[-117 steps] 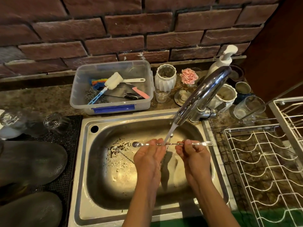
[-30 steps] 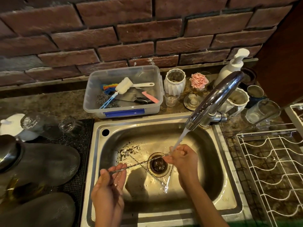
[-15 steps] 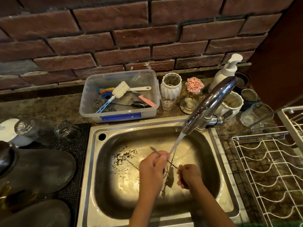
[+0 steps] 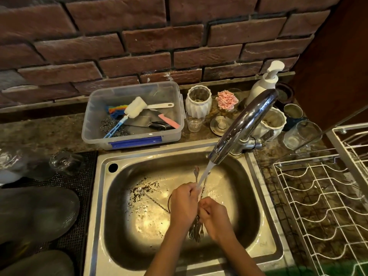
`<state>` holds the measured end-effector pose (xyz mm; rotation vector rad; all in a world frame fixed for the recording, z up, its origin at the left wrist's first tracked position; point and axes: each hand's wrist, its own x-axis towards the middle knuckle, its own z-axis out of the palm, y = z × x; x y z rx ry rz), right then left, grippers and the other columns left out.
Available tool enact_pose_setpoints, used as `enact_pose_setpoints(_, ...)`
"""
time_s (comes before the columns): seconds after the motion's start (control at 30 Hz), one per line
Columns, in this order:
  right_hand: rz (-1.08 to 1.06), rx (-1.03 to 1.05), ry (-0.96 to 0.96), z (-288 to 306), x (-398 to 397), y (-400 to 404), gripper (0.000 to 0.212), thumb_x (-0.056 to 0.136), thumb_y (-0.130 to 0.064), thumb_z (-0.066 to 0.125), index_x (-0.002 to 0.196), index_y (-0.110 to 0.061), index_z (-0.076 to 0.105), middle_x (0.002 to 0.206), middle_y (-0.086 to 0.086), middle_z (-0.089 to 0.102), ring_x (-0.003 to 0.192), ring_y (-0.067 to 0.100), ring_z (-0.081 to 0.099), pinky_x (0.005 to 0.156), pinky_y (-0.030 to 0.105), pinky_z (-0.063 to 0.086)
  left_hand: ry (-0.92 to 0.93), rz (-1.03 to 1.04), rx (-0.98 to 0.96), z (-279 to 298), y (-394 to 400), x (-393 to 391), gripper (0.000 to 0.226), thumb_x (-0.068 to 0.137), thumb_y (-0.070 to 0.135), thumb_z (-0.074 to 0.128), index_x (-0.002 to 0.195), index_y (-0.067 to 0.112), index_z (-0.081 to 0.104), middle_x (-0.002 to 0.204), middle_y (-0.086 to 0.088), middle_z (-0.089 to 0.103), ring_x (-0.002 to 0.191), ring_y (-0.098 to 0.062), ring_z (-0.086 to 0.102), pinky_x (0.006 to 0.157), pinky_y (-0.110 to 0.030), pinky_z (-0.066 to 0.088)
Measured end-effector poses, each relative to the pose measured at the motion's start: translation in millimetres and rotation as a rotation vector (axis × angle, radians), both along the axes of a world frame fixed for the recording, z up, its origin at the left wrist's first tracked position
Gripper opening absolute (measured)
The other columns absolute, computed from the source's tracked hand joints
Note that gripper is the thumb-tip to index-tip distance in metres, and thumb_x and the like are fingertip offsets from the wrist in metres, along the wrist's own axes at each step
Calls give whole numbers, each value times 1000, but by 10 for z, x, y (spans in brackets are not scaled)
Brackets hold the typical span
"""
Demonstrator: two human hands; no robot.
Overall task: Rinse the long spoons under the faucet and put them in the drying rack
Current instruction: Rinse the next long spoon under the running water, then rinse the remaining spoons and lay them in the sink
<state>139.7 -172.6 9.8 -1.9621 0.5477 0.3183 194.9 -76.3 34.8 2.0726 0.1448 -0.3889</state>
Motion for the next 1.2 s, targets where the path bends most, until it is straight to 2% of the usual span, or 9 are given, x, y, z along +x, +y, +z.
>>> enact_pose_setpoints(0.1,-12,-22,50,-90,12,8,38,94,0,46,60,-13,56,58,6,47,56,13,40,49,24,39,51,-5,23,-118,-50,22,25,97,26,64,72,30,66,63,10,62,61,-13,61,60,-30,50)
enact_pose_setpoints(0.2,73,-107,66,-211,12,-21,28,95,-5,54,72,-19,61,70,5,65,64,14,56,62,31,51,177,23,-42,-251,-11,38,29,97,20,64,70,31,66,62,6,66,56,-11,60,60,-33,53)
enact_pose_setpoints(0.33,7,-199,166,-336,166,-111,17,94,-8,61,79,-10,69,72,7,71,67,23,67,66,41,57,339,240,-110,-500,275,-15,25,98,4,57,80,16,69,86,-15,72,74,-26,69,71,-45,62)
enact_pose_setpoints(0.43,-73,-201,247,-418,274,-198,16,96,-13,64,85,-5,72,79,13,74,74,27,72,73,44,60,436,462,-86,-747,564,-83,24,96,-4,53,83,8,69,89,-22,71,79,-34,65,73,-46,59)
enact_pose_setpoints(0.63,-126,-169,320,-588,301,-238,8,97,-10,61,99,-10,69,88,5,70,78,16,67,60,27,52,483,648,41,-1077,867,-142,10,93,0,64,90,3,73,86,-24,74,68,-32,68,57,-33,55)
enact_pose_setpoints(0.77,-122,-174,317,-710,208,-239,15,97,0,58,107,-5,67,92,7,70,79,12,66,58,18,48,466,602,120,-1179,844,-92,11,94,4,63,92,-1,73,82,-23,74,63,-32,69,68,-45,63)
enact_pose_setpoints(0.87,-138,-150,333,-805,155,-262,15,96,6,55,96,1,70,74,5,68,57,4,67,48,17,51,446,561,183,-1215,792,-87,18,93,18,68,87,1,70,79,-20,74,76,-37,72,77,-48,60)
enact_pose_setpoints(1.0,-77,-207,335,-893,156,-264,9,97,-11,63,95,-12,72,81,2,73,78,17,70,71,32,56,444,604,249,-1210,727,-36,19,90,22,72,95,4,68,89,-16,74,84,-35,72,81,-45,59)
enact_pose_setpoints(1.2,-20,-209,358,-900,199,-280,13,97,-17,62,86,-18,69,89,7,74,89,26,69,85,48,57,439,635,317,-1244,724,35,17,89,18,72,98,4,71,93,-16,74,86,-34,71,80,-44,60)
